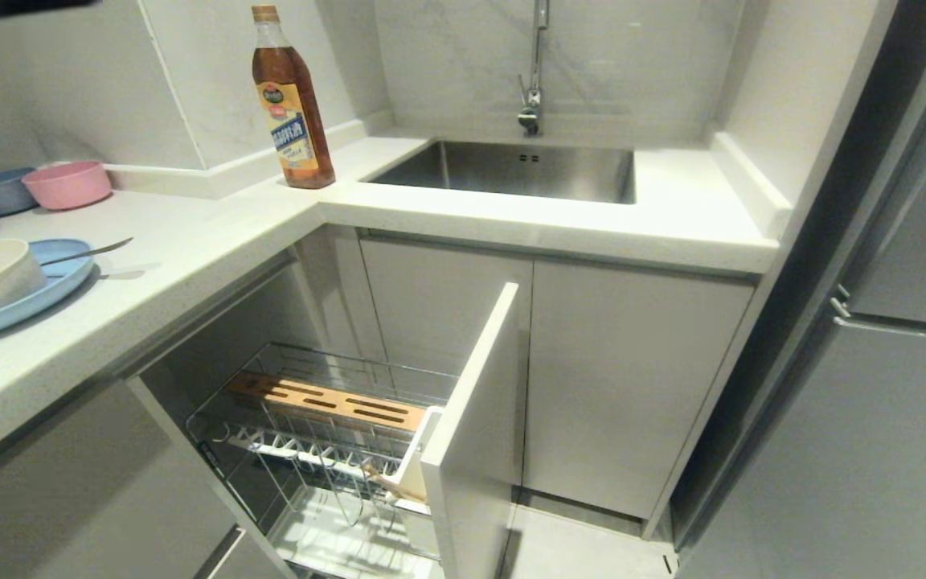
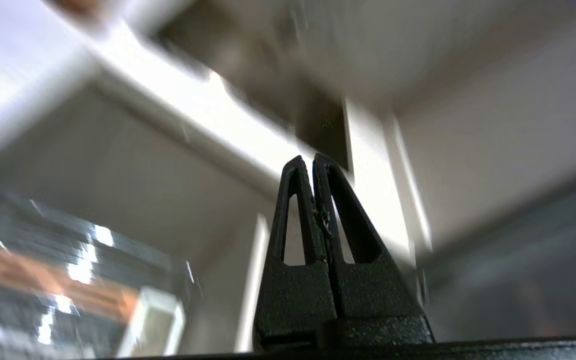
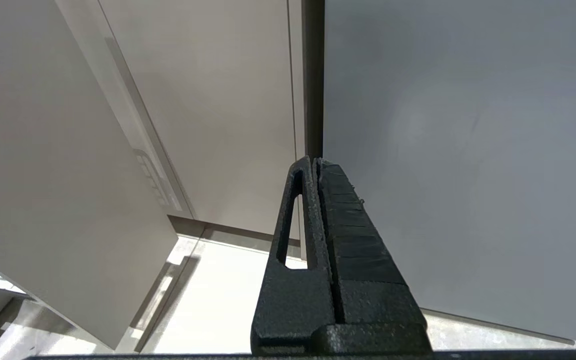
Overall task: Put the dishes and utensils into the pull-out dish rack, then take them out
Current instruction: Close the cupboard
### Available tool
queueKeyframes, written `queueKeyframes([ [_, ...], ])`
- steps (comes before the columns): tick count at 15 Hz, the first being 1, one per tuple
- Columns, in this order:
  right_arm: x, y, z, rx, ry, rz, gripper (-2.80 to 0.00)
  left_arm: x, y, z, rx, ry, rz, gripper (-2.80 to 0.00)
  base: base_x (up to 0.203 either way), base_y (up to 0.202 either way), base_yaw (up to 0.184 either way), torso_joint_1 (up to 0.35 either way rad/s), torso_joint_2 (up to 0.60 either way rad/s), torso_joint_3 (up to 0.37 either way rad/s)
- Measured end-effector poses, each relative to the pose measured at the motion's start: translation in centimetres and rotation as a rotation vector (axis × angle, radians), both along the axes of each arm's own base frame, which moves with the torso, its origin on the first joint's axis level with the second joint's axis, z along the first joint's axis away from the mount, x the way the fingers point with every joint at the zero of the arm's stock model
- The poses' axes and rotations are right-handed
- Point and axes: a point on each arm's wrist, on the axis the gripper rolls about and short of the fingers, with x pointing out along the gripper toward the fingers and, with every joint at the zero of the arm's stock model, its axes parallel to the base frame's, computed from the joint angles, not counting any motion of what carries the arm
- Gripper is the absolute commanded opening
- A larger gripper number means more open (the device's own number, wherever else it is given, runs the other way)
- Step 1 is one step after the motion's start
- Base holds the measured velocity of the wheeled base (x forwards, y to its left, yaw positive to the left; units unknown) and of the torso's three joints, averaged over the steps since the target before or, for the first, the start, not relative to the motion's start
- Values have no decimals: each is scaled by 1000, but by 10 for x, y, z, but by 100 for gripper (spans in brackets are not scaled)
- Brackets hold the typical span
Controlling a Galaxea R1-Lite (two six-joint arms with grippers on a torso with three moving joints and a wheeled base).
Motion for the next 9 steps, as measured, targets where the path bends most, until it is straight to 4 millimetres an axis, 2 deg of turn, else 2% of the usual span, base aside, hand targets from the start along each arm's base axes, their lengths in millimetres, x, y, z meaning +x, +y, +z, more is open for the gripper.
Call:
queueKeyframes([
  [5, 0, 0, 0, 0, 0, 0, -280, 47, -86, -66, 222, 307, -202, -280, 0, 0, 0, 0, 0, 0],
  [7, 0, 0, 0, 0, 0, 0, -280, 64, -113, -97, 320, 423, -232, -280, 0, 0, 0, 0, 0, 0],
  [9, 0, 0, 0, 2, 0, 0, -280, 72, -136, -128, 418, 547, -296, -280, 0, 0, 0, 0, 0, 0],
])
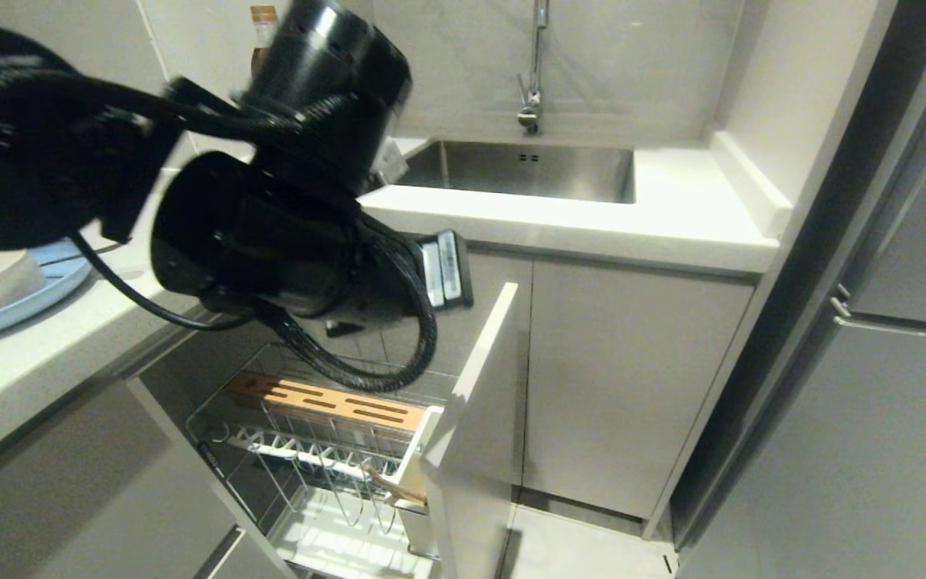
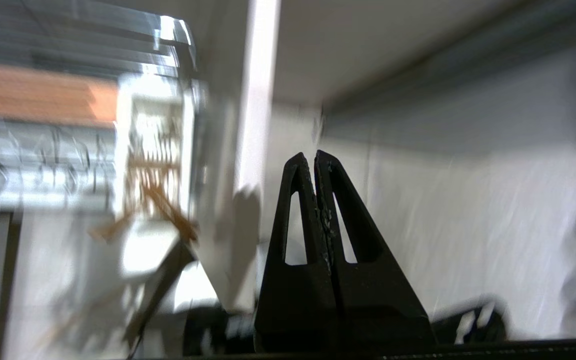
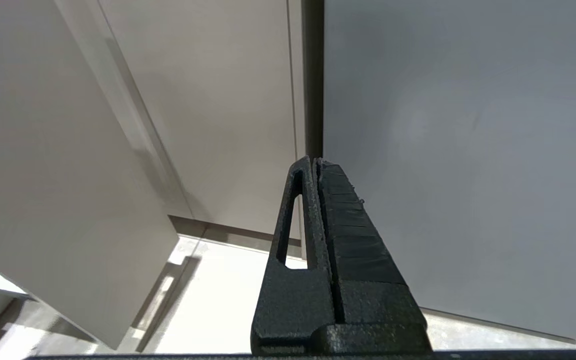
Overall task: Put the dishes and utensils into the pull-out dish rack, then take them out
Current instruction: Close the cupboard
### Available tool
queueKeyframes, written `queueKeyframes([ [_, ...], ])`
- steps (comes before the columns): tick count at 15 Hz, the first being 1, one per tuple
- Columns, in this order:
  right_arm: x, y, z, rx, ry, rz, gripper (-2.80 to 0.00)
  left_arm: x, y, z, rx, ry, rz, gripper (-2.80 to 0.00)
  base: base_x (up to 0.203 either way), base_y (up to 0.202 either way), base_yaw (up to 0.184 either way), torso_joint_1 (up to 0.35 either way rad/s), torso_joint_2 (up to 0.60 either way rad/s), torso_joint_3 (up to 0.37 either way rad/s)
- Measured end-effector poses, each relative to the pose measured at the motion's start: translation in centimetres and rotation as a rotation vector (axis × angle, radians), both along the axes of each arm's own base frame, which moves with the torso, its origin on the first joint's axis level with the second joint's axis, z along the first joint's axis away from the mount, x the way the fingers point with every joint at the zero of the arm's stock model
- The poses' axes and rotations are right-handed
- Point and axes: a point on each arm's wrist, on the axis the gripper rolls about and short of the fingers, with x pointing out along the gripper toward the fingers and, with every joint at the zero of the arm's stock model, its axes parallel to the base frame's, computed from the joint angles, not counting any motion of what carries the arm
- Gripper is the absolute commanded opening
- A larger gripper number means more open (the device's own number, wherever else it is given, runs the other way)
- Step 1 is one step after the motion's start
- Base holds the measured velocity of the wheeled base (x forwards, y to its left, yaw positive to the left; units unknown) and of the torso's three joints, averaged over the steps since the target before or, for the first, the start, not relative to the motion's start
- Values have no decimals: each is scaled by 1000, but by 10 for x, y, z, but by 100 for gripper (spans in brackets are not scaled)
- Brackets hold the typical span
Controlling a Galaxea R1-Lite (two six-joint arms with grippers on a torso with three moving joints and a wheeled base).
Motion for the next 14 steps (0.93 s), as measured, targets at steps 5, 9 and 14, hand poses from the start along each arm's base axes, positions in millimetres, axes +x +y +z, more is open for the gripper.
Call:
queueKeyframes([
  [5, 0, 0, 0, -2, 0, 0, -280, 8, -33, -45, 91, 195, -129, -280, 0, 0, 0, 0, 0, 0],
  [9, 0, 0, 0, -2, 0, 0, -280, 19, -45, -69, 160, 221, -103, -280, 0, 0, 0, 0, 0, 0],
  [14, 0, 0, 0, -2, 0, 0, -280, 29, -51, -88, 259, 191, -18, -280, 0, 0, 0, 0, 0, 0],
])
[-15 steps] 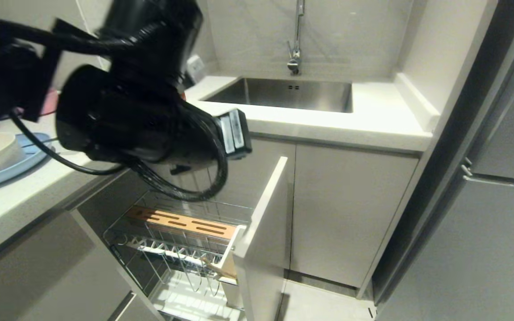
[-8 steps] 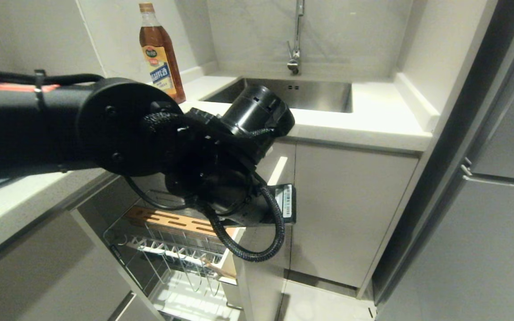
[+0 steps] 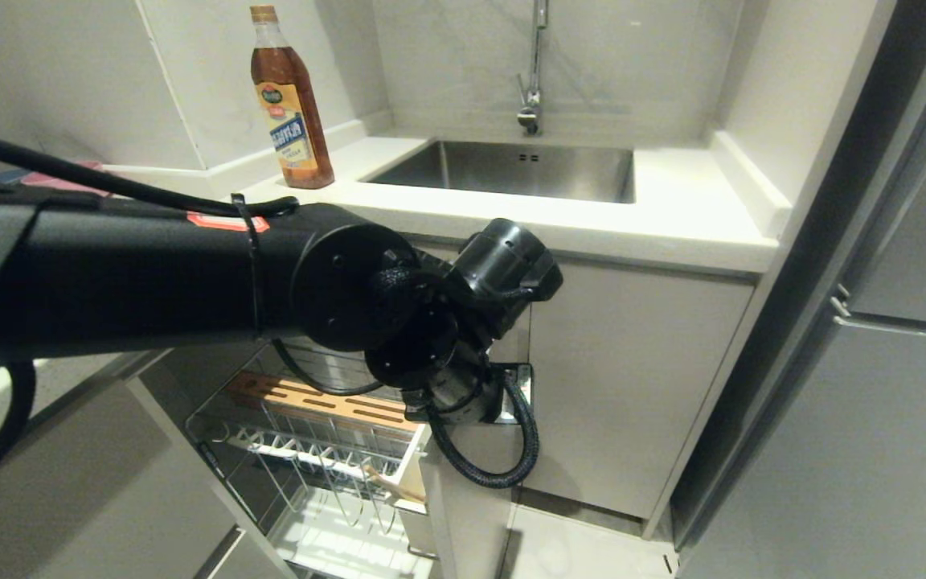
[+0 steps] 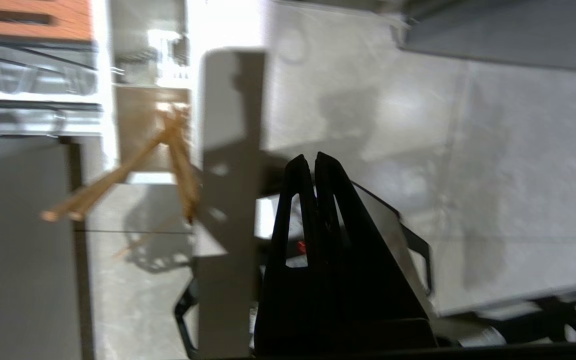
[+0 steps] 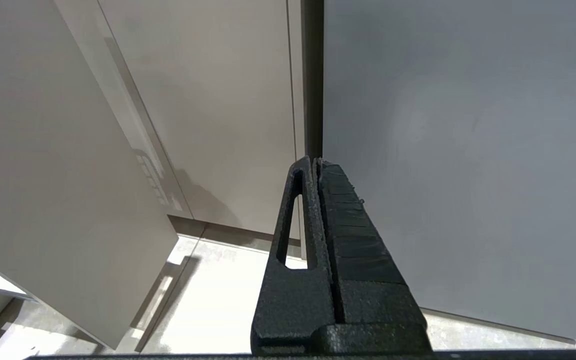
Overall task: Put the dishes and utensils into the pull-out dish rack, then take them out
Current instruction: Close the cupboard
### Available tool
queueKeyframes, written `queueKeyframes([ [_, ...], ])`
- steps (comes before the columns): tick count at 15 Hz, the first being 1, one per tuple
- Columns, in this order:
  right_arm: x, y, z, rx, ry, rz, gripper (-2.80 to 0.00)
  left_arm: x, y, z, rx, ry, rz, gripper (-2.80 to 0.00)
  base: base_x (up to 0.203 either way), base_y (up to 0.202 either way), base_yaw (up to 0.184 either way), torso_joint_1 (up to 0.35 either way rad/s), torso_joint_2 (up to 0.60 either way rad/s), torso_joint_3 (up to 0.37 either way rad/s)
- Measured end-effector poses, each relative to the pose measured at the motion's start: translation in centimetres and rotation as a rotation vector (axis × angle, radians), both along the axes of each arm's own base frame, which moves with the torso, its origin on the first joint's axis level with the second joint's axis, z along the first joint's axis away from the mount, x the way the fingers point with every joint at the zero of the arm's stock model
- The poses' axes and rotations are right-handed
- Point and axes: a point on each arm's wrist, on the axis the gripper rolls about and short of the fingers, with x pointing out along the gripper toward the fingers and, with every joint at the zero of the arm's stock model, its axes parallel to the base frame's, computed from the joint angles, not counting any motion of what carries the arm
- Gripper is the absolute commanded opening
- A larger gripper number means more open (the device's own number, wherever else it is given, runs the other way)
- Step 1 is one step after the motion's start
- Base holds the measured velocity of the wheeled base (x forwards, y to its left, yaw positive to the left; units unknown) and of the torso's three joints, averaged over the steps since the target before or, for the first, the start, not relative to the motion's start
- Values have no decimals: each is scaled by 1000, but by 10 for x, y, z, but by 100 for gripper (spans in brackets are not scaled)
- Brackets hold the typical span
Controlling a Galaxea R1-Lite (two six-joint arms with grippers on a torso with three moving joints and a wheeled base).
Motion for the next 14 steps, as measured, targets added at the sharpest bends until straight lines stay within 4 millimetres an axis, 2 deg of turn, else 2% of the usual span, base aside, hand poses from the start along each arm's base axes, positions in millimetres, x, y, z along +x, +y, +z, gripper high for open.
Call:
queueKeyframes([
  [9, 0, 0, 0, 0, 0, 0, -280, 11, 10, -4, 185, -173, 169, -280, 0, 0, 0, 0, 0, 0],
  [14, 0, 0, 0, 0, 0, 0, -280, 31, 34, -7, 318, -220, 256, -280, 0, 0, 0, 0, 0, 0],
])
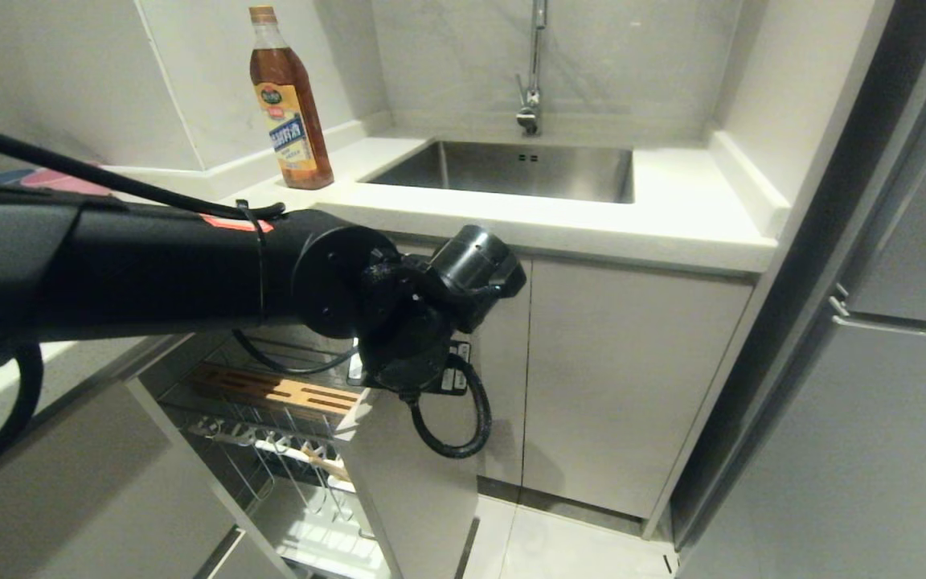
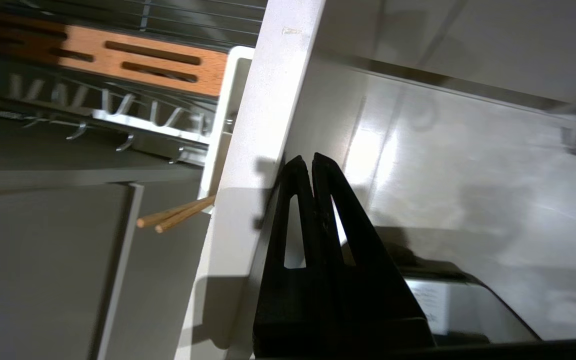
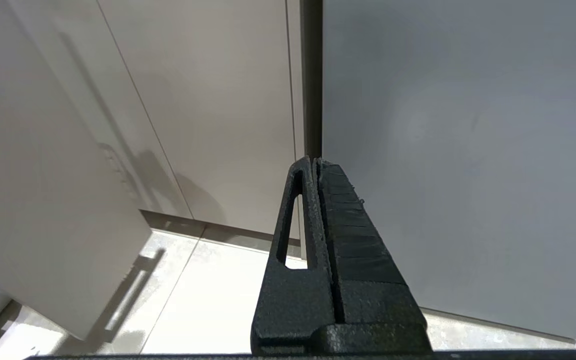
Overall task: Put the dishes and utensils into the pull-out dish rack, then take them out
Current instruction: Close the cupboard
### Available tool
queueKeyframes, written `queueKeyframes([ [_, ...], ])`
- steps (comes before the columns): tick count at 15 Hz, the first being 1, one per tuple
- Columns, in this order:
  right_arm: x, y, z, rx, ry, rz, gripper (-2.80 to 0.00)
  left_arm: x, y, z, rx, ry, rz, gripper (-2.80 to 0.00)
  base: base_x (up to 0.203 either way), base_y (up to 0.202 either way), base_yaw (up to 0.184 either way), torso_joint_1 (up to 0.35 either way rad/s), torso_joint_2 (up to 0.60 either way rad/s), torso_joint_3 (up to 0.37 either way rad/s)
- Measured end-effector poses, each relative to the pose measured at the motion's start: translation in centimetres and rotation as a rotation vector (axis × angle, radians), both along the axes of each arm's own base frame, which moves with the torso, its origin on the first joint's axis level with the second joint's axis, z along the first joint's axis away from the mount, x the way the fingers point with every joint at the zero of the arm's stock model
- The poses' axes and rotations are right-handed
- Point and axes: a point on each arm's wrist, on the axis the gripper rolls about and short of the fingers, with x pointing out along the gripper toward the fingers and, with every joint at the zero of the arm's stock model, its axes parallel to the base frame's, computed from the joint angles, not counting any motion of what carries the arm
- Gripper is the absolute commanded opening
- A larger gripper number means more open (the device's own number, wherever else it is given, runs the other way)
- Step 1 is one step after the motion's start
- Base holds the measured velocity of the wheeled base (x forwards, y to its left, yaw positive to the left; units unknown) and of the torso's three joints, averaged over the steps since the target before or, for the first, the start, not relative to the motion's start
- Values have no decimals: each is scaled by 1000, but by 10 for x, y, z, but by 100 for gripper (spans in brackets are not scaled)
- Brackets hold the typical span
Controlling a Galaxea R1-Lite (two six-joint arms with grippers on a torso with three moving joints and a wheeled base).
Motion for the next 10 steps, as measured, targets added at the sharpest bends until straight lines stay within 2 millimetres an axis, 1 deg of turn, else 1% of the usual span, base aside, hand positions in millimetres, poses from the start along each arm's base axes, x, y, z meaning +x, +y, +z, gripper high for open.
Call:
queueKeyframes([
  [6, 0, 0, 0, 0, 0, -1, -280, 28, 40, -5, 127, 9, 103, -280, 0, 0, 0, 0, 0, 0],
  [10, 0, 0, 0, 0, 0, 0, -280, 49, 78, -5, 197, 33, 190, -280, 0, 0, 0, 0, 0, 0],
])
